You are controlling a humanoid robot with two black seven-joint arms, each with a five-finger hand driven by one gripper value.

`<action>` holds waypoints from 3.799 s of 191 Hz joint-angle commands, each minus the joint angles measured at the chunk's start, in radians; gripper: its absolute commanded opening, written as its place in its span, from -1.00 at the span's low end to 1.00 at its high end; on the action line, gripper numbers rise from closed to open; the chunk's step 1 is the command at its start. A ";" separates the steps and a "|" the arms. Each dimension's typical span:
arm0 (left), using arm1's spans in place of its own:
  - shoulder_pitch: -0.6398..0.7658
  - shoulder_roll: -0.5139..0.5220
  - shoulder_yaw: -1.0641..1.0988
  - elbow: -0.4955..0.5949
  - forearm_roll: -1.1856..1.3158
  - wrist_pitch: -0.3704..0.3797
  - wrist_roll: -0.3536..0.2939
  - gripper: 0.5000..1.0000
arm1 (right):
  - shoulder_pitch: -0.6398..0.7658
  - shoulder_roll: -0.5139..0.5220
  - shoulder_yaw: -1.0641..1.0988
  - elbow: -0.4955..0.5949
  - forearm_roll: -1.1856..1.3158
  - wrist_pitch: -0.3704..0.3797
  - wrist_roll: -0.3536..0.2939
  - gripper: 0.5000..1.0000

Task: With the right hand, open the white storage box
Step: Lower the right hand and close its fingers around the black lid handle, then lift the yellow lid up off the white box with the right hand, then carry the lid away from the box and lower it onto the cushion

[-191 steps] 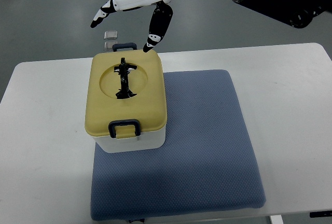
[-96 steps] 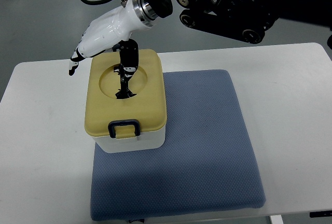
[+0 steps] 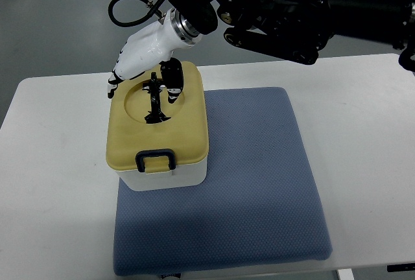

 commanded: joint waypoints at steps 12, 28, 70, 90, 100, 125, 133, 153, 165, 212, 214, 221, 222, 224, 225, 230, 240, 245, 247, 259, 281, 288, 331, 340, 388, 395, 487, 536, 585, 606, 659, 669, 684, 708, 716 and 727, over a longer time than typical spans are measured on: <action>0.000 0.000 0.000 -0.001 0.000 0.000 0.000 1.00 | -0.001 0.000 -0.022 -0.004 -0.009 0.003 0.004 0.46; 0.000 0.000 0.000 -0.003 0.000 0.000 0.000 1.00 | -0.001 0.000 -0.031 -0.004 -0.009 0.003 0.004 0.33; 0.000 0.000 0.000 -0.006 0.000 0.000 0.000 1.00 | -0.002 0.000 -0.035 -0.005 -0.009 0.000 0.002 0.02; 0.000 0.000 0.000 -0.008 0.000 0.000 0.000 1.00 | -0.010 0.002 -0.048 -0.007 -0.011 -0.001 0.001 -0.14; 0.000 0.000 0.000 -0.008 0.000 0.000 0.000 1.00 | -0.012 0.002 -0.058 -0.007 -0.014 -0.012 -0.002 -0.17; 0.000 0.000 0.000 -0.009 0.000 0.000 0.000 1.00 | -0.015 0.003 -0.063 -0.008 -0.017 -0.018 -0.004 -0.27; 0.000 0.000 0.000 -0.009 0.000 0.000 0.000 1.00 | -0.016 0.003 -0.064 -0.010 -0.017 -0.020 -0.006 -0.32; 0.000 0.000 0.000 -0.009 0.000 0.000 0.000 1.00 | -0.022 0.003 -0.072 -0.013 -0.018 -0.020 -0.009 -0.52; 0.000 0.000 -0.001 -0.008 0.000 0.000 0.000 1.00 | -0.022 0.003 -0.075 -0.014 -0.018 -0.024 -0.010 -0.73; 0.000 0.000 0.000 -0.008 0.000 0.000 0.000 1.00 | -0.022 0.003 -0.077 -0.022 -0.018 -0.040 -0.024 -1.00; -0.002 0.000 0.000 -0.009 0.000 0.000 0.000 1.00 | -0.022 0.003 -0.077 -0.022 -0.018 -0.041 -0.024 -1.00; -0.002 0.000 0.000 -0.009 0.000 0.000 -0.002 1.00 | -0.022 0.003 -0.077 -0.023 -0.018 -0.047 -0.024 -1.00; -0.002 0.000 0.000 -0.009 0.000 0.000 -0.002 1.00 | -0.022 0.003 -0.077 -0.023 -0.018 -0.047 -0.024 -1.00; -0.002 0.000 0.000 -0.009 0.000 0.000 0.000 1.00 | -0.022 0.003 -0.077 -0.023 -0.018 -0.049 -0.024 -1.00; -0.002 0.000 0.000 -0.008 0.000 0.000 0.000 1.00 | -0.022 0.003 -0.077 -0.023 -0.017 -0.052 -0.024 -1.00; -0.002 0.000 0.000 -0.009 0.000 0.000 0.000 1.00 | -0.022 0.003 -0.077 -0.023 -0.017 -0.055 -0.024 -1.00; -0.002 0.000 0.000 -0.008 0.000 0.000 0.000 1.00 | -0.022 0.003 -0.077 -0.023 -0.017 -0.064 -0.022 -1.00; -0.002 0.000 0.000 -0.008 0.000 0.000 0.000 1.00 | -0.022 0.003 -0.075 -0.023 -0.017 -0.067 -0.021 -1.00; -0.002 0.000 -0.002 -0.008 0.000 0.000 0.000 1.00 | -0.024 0.003 -0.075 -0.023 -0.017 -0.069 -0.021 -1.00; -0.002 0.000 0.000 -0.008 0.000 0.000 -0.002 1.00 | -0.025 0.003 -0.074 -0.023 -0.015 -0.081 -0.016 -1.00; -0.002 0.000 0.000 -0.008 0.000 0.000 -0.002 1.00 | -0.032 0.003 -0.074 -0.023 -0.014 -0.112 -0.013 -1.00; -0.002 0.000 0.000 -0.008 0.000 0.000 0.000 1.00 | -0.032 0.003 -0.072 -0.023 -0.014 -0.118 -0.012 -1.00; -0.002 0.000 0.000 -0.008 0.000 0.000 0.000 1.00 | -0.025 0.003 -0.057 -0.023 0.000 -0.139 0.002 -1.00; -0.002 0.000 0.000 -0.008 0.000 0.000 -0.002 1.00 | -0.025 0.003 -0.057 -0.023 0.002 -0.144 0.004 -1.00; -0.002 0.000 0.000 -0.008 0.000 0.000 0.000 1.00 | -0.027 -0.001 -0.009 -0.025 0.005 -0.150 0.004 -1.00; -0.002 0.000 0.000 -0.008 0.000 0.000 -0.002 1.00 | -0.025 -0.003 -0.006 -0.027 0.006 -0.152 0.004 -1.00; -0.003 0.000 0.000 -0.004 0.000 0.000 -0.002 1.00 | -0.015 -0.076 0.009 -0.043 0.112 -0.149 -0.001 -1.00; -0.003 0.000 0.000 -0.006 0.000 0.000 -0.002 1.00 | -0.021 -0.118 0.087 -0.053 0.134 -0.133 -0.007 -1.00; -0.003 0.000 0.000 -0.008 0.000 0.000 -0.002 1.00 | -0.012 -0.184 0.090 -0.065 0.192 -0.135 -0.010 -1.00; -0.005 0.000 0.000 -0.009 0.000 0.000 -0.002 1.00 | -0.007 -0.230 0.104 -0.065 0.203 -0.132 -0.012 -1.00; -0.005 0.000 0.002 -0.009 0.000 0.000 -0.002 1.00 | -0.035 -0.392 0.089 -0.057 0.200 -0.096 -0.009 -1.00; -0.005 0.000 0.002 -0.009 0.000 0.000 -0.002 1.00 | -0.051 -0.416 0.089 -0.056 0.193 -0.083 -0.007 -1.00; -0.003 0.000 0.002 -0.009 0.000 0.000 -0.002 1.00 | -0.073 -0.454 0.089 -0.053 0.190 -0.061 -0.007 -1.00; -0.003 0.000 0.003 -0.009 0.000 0.000 0.000 1.00 | -0.113 -0.501 0.086 -0.051 0.187 -0.026 -0.010 -1.00; -0.003 0.000 0.003 -0.009 0.000 0.000 0.000 1.00 | -0.128 -0.518 0.087 -0.051 0.186 -0.012 -0.010 -1.00; -0.003 0.000 0.003 -0.009 0.000 0.000 -0.002 1.00 | -0.148 -0.535 0.086 -0.051 0.183 0.000 -0.010 -1.00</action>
